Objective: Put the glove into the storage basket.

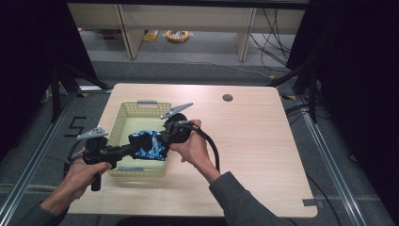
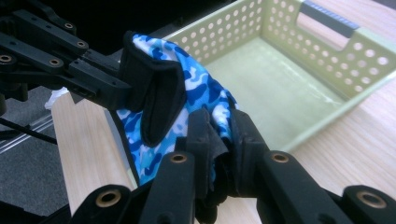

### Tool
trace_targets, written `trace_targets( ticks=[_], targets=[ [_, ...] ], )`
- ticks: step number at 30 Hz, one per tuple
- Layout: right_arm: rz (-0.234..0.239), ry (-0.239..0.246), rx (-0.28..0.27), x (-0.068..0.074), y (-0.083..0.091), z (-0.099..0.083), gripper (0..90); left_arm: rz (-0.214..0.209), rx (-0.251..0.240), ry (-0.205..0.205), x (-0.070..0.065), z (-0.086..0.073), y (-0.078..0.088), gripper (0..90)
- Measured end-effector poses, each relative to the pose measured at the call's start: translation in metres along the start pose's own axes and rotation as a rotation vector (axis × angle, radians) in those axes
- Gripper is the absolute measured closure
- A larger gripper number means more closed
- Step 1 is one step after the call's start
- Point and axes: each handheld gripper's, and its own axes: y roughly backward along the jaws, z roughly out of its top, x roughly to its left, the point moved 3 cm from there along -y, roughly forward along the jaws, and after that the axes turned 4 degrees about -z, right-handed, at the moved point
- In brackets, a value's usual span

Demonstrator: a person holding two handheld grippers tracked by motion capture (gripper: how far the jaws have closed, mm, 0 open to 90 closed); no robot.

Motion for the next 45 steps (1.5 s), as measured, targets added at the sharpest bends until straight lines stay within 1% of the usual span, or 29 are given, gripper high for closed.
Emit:
trace_targets(
  ticks=[1,2,3,4,6,7,9,10,11,12,14,15,17,18,19,20,21,22,25,26,30,32,35,39,40,41,42,43,45],
  targets=[
    [0.007,-0.009,0.022,0.001,-0.003,0.001,79.9,0.008,-0.002,0.007,0.003,-0.001,0.000,81.1],
    [0.008,-0.008,0.009,0.001,-0.008,0.001,79.9,0.011,0.000,0.012,0.006,-0.002,0.001,81.0],
    [0.009,-0.003,0.022,0.001,-0.010,0.002,79.9,0.021,0.004,0.016,0.010,-0.003,0.001,81.0],
    [0.008,-0.005,0.022,0.001,-0.015,0.003,79.9,0.019,0.003,0.020,0.012,-0.004,0.001,81.0],
    [0.011,-0.011,0.032,0.002,-0.022,0.004,79.9,0.026,0.008,0.027,0.017,-0.006,0.002,81.0],
    [0.001,-0.023,0.043,0.003,-0.026,0.004,79.9,0.034,0.005,0.032,0.019,-0.007,0.002,81.0],
    [0.012,0.005,0.038,0.002,-0.032,0.006,79.9,0.038,0.007,0.035,0.023,-0.008,0.003,81.0],
    [0.007,-0.028,0.057,0.003,-0.034,0.006,79.9,0.042,0.015,0.036,0.024,-0.009,0.003,80.9],
    [0.012,-0.008,0.051,0.002,-0.036,0.006,79.9,0.044,0.013,0.039,0.026,-0.009,0.003,80.9],
    [0.017,-0.017,0.045,0.003,-0.039,0.007,79.9,0.051,0.014,0.038,0.028,-0.010,0.003,80.9],
    [0.013,0.000,0.056,0.002,-0.044,0.007,79.8,0.053,0.021,0.043,0.032,-0.011,0.004,80.9],
    [0.012,-0.009,0.059,0.003,-0.047,0.007,79.8,0.054,0.016,0.046,0.034,-0.012,0.003,80.9],
    [0.015,-0.003,0.063,0.003,-0.052,0.007,79.9,0.059,0.026,0.052,0.037,-0.014,0.003,80.8],
    [0.009,-0.004,0.069,0.003,-0.054,0.006,79.8,0.054,0.029,0.055,0.039,-0.015,0.003,80.8],
    [0.013,-0.017,0.075,0.003,-0.058,0.005,79.8,0.056,0.031,0.064,0.040,-0.017,0.003,80.8],
    [0.011,-0.014,0.088,0.003,-0.060,0.005,79.8,0.058,0.030,0.066,0.041,-0.018,0.002,80.8],
    [0.015,-0.007,0.075,0.003,-0.062,0.005,79.8,0.056,0.035,0.069,0.043,-0.020,0.002,80.7],
    [0.012,-0.003,0.091,0.003,-0.065,0.004,79.7,0.057,0.034,0.073,0.044,-0.021,0.001,80.8],
    [0.014,-0.014,0.110,0.002,-0.073,0.000,79.7,0.058,0.042,0.081,0.048,-0.024,0.000,80.7],
    [0.012,-0.015,0.107,0.003,-0.075,0.000,79.7,0.062,0.050,0.081,0.049,-0.025,-0.001,80.7],
    [0.013,-0.021,0.129,0.001,-0.086,-0.003,79.6,0.068,0.074,0.094,0.055,-0.029,-0.004,80.5],
    [0.004,-0.029,0.153,0.001,-0.090,-0.005,79.6,0.072,0.080,0.099,0.057,-0.030,-0.006,80.5],
    [-0.005,-0.038,0.171,0.002,-0.095,-0.006,79.3,0.077,0.091,0.103,0.061,-0.031,-0.007,80.3],
    [-0.013,-0.036,0.186,0.002,-0.102,-0.007,79.1,0.082,0.099,0.105,0.063,-0.032,-0.007,80.0],
    [-0.021,-0.030,0.192,0.002,-0.104,-0.007,78.9,0.085,0.092,0.105,0.063,-0.032,-0.008,79.9],
    [-0.014,-0.035,0.198,0.003,-0.104,-0.008,78.8,0.078,0.099,0.106,0.064,-0.032,-0.007,79.8],
    [-0.021,-0.023,0.201,0.003,-0.106,-0.008,78.7,0.076,0.102,0.105,0.064,-0.032,-0.007,79.7],
    [-0.020,-0.032,0.209,0.003,-0.106,-0.008,78.7,0.076,0.104,0.105,0.065,-0.033,-0.007,79.6],
    [-0.022,-0.024,0.217,0.004,-0.108,-0.009,78.6,0.076,0.107,0.109,0.066,-0.034,-0.008,79.3]
  ],
)
